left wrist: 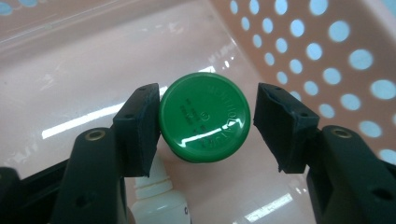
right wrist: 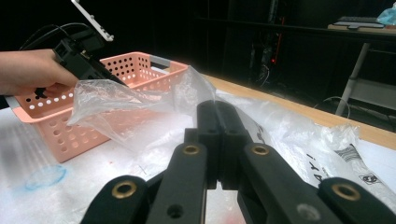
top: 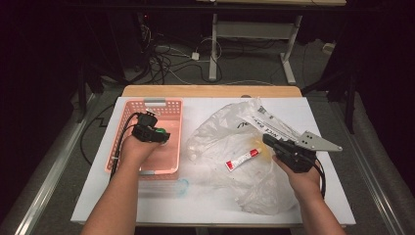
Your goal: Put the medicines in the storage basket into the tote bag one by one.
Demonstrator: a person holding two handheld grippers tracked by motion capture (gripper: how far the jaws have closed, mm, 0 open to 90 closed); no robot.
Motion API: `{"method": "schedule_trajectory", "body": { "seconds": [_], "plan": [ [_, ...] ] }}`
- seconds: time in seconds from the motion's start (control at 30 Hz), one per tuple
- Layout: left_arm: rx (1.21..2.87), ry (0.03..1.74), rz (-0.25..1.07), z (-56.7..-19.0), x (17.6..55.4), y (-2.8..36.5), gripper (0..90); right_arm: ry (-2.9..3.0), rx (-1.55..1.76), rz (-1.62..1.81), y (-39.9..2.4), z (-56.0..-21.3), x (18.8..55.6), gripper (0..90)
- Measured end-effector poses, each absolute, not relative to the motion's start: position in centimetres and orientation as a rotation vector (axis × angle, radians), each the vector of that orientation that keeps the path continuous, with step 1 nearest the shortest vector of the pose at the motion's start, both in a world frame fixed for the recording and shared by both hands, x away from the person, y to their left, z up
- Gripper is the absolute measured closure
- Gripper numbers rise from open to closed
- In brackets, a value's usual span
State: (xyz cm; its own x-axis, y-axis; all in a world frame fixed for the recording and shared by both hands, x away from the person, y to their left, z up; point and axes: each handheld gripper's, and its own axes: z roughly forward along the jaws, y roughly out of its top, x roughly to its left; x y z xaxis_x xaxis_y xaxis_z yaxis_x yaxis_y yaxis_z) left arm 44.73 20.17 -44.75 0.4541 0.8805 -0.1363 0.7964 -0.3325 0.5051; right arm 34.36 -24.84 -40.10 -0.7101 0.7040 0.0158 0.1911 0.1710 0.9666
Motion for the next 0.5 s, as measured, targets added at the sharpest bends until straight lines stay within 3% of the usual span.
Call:
{"method": "schedule_trajectory", "body": {
  "seconds": [0.17, 0.5],
  "plan": [
    [2.214, 1.394, 0.237, -44.77, 44.69, 20.03, 48.8, 2.015, 0.842, 1.562, -24.82, -40.10, 34.36, 90.0],
    [2.221, 1.381, 0.247, -44.79, 44.62, 19.79, 49.7, 2.014, 0.842, 1.561, -24.81, -40.08, 34.33, 90.0]
  ]
}}
